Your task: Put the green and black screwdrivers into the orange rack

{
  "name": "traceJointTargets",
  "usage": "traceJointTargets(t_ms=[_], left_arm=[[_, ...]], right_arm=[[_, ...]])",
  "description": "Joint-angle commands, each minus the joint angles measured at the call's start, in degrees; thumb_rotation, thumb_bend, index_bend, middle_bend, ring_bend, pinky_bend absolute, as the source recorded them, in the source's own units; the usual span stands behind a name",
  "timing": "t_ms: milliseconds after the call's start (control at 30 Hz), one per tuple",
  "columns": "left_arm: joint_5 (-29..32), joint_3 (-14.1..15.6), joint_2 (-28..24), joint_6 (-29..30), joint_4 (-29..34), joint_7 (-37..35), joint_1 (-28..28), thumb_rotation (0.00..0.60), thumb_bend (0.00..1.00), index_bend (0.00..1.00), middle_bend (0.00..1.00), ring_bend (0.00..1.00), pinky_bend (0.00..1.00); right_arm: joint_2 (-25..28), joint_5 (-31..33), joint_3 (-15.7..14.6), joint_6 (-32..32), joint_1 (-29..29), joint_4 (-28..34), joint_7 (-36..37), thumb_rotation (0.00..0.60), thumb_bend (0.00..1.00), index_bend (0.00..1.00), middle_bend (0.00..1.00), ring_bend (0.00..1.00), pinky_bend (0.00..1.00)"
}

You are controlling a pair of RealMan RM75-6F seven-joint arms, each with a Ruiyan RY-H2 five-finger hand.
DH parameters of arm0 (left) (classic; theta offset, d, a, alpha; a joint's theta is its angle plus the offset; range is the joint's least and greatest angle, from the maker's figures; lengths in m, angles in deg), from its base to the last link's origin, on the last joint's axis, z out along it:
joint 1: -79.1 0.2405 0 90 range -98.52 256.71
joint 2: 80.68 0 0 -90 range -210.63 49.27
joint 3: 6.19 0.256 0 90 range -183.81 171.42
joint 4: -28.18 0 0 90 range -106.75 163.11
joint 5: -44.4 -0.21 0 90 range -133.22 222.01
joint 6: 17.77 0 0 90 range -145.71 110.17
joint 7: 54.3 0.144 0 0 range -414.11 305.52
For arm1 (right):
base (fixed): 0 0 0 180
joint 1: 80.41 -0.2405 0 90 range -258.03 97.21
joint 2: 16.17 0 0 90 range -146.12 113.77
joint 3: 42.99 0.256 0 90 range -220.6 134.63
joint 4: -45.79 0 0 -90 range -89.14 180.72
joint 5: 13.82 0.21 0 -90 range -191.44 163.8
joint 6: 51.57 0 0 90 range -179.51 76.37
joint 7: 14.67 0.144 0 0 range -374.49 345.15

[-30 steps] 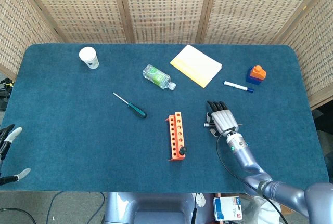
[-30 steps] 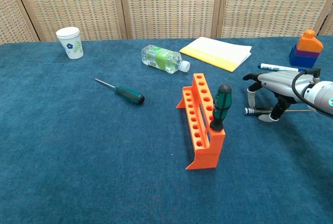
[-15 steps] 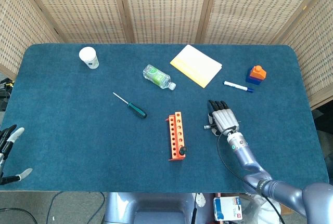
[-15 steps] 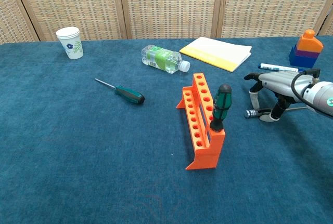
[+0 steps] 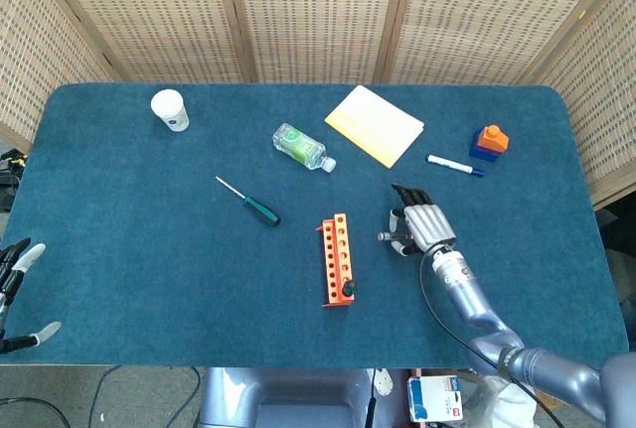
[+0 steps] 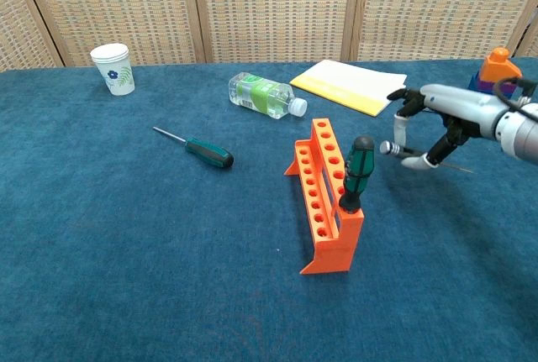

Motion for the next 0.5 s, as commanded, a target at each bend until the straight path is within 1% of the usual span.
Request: traceJointTargets(t_ms=[33,67,100,167,300,433,500], left_arm=[[-0.12,0.05,-0.12,0.04,-0.09,-0.37,-0.01,0.600,0.00,0.00,0.00,0.00,0.00],[-0.16,0.07,-0.18,0.07,-0.10,-0.52,0.00,0.600,0.00,0.00,0.00,0.00,0.00],[-0.25,0.07,-0.25,0.18,-0.11,-0.74,0.01,0.600,0.00,0.00,0.00,0.00,0.00],[-0.36,0.11,-0.32,0.29,-0.15,-0.94,0.05,0.600,0.00,0.00,0.00,0.00,0.00],[-0.40,0.06,-0.43,0.40,-0.09,-1.21,0.03,0.600,0.00,0.00,0.00,0.00,0.00],[-0.45,0.08,-0.58,0.36,-0.08,-1.50,-0.02,0.600,0.00,0.00,0.00,0.00,0.00],[-0.38,0.09,-0.72,0.33,-0.04,-1.88,-0.02,0.600,0.00,0.00,0.00,0.00,0.00]], right_arm=[[5.98,-0.16,3.96,1.20,1.68,7.82,8.71,0.600,0.30,0.63,0.00,0.00,0.00],[7.07,-0.07,4.83,1.18,2.01,9.44,11.08,0.600,0.30,0.63,0.00,0.00,0.00],[8.72,-0.05,6.27,0.88,2.54,12.07,15.58,0.600,0.30,0.63,0.00,0.00,0.00],[10.99,-0.74,7.67,-0.31,3.14,14.85,22.01,0.600,0.30,0.63,0.00,0.00,0.00],[14.30,-3.12,10.51,-3.44,3.89,18.87,37.79,0.600,0.30,0.63,0.00,0.00,0.00],[15.38,-7.30,10.81,-5.50,3.29,19.15,46.90,0.600,0.30,0.63,0.00,0.00,0.00],[15.35,-9.11,10.61,-6.10,2.73,19.14,50.07,0.600,0.30,0.63,0.00,0.00,0.00]])
